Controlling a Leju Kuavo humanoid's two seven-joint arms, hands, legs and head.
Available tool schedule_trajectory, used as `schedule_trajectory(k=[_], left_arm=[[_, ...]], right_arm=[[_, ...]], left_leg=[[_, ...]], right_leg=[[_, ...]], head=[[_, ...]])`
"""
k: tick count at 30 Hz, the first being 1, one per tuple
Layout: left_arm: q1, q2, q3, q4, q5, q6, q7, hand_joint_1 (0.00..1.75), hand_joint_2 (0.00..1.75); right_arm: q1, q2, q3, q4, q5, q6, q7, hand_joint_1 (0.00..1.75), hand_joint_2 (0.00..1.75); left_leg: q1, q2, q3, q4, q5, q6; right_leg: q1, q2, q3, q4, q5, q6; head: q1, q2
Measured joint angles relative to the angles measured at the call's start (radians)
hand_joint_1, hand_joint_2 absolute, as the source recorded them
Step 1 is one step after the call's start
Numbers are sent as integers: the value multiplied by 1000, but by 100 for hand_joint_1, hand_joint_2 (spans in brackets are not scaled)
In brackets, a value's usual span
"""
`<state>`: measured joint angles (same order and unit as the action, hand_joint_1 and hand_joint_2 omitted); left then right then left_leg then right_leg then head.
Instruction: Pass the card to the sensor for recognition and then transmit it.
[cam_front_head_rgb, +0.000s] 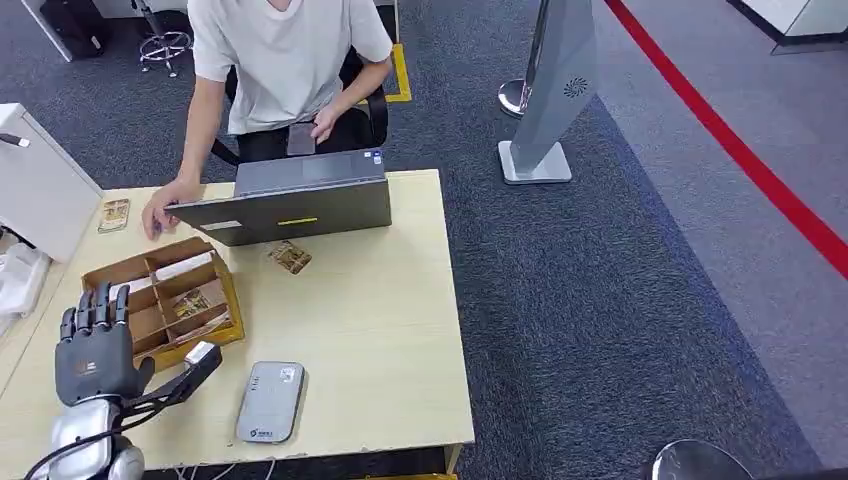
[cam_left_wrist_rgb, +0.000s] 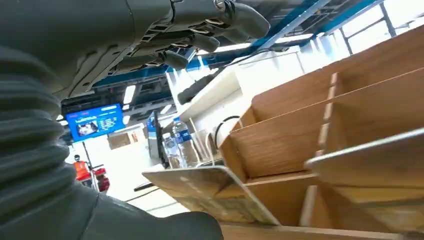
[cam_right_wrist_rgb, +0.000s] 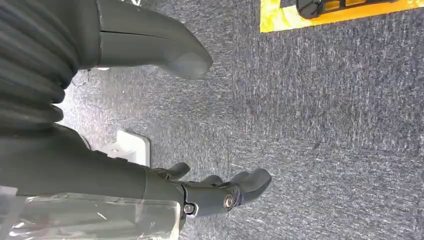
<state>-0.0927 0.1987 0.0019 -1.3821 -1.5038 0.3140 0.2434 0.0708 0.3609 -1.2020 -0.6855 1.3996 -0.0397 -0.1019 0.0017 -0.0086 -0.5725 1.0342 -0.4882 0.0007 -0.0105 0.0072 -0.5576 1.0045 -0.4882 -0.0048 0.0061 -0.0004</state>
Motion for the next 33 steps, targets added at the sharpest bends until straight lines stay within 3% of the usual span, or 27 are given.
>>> schedule_trajectory(k=[5,6,7,33], left_arm=[[19,11,23,0,0,2,1,0,175],[23,11,29,0,0,2,1,140,175],[27,11,32,0,0,2,1,175,175],[49,10,36,-1,0,-4,-11,175,175]], right_arm=[[-3,0,-18,0,6,3,0,0,175],[-3,0,-20,0,7,5,0,0,175],[-4,0,-23,0,7,6,0,0,175],[-17,0,-65,0,25,6,-10,0,175]], left_leg=[[0,0,0,0,0,0],[0,0,0,0,0,0],[0,0,0,0,0,0],[0,0,0,0,0,0]], right_leg=[[0,0,0,0,0,0],[0,0,0,0,0,0],[0,0,0,0,0,0],[0,0,0,0,0,0]], head=[[0,0],[0,0],[0,0],[0,0]])
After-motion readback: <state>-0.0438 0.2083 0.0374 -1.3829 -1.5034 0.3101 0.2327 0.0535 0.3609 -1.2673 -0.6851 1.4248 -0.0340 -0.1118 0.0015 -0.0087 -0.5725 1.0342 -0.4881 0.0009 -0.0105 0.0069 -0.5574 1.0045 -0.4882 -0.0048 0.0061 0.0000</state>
